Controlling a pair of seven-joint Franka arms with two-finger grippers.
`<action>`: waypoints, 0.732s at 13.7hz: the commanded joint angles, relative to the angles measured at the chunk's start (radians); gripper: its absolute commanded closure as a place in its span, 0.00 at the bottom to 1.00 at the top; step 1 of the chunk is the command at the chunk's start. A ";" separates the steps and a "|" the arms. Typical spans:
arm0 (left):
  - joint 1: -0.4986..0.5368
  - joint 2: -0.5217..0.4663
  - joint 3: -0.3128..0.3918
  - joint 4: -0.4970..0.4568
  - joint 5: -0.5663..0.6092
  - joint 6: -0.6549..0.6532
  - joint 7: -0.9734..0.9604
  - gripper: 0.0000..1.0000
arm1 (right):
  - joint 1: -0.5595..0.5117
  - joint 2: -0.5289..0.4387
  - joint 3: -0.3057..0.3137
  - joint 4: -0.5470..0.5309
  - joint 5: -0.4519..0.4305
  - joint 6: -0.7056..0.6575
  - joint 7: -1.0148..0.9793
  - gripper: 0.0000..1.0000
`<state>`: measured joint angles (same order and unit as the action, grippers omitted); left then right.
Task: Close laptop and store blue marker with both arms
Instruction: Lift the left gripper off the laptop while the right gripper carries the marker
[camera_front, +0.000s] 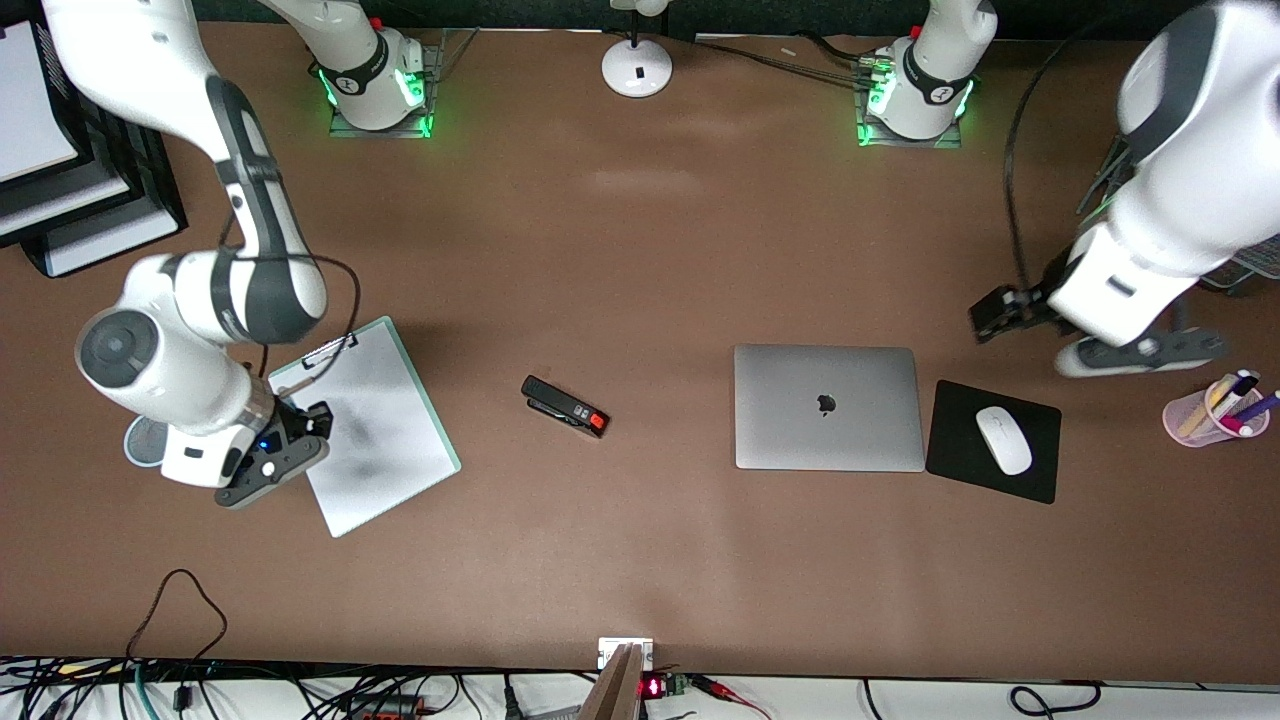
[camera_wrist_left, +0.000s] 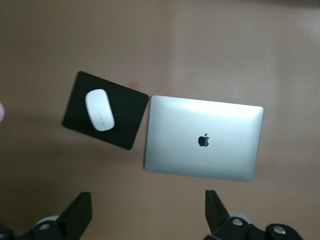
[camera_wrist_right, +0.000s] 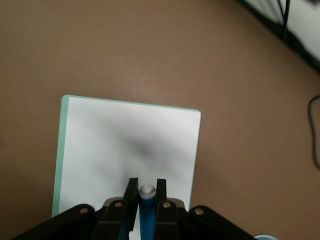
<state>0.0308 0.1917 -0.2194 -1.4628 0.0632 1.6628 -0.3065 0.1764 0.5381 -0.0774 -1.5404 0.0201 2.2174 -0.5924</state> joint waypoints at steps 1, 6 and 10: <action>0.001 0.021 -0.003 0.064 0.021 -0.075 -0.003 0.00 | -0.011 -0.082 0.001 -0.018 0.043 -0.013 -0.203 1.00; 0.014 -0.037 0.000 0.099 0.020 -0.172 0.003 0.00 | -0.095 -0.150 0.001 -0.018 0.150 -0.039 -0.583 1.00; -0.004 -0.158 0.075 0.006 0.004 -0.170 0.119 0.00 | -0.214 -0.158 -0.001 -0.015 0.383 -0.128 -0.956 1.00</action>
<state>0.0475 0.1135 -0.1969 -1.3835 0.0642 1.4923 -0.2662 0.0179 0.3988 -0.0897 -1.5413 0.3176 2.1212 -1.3869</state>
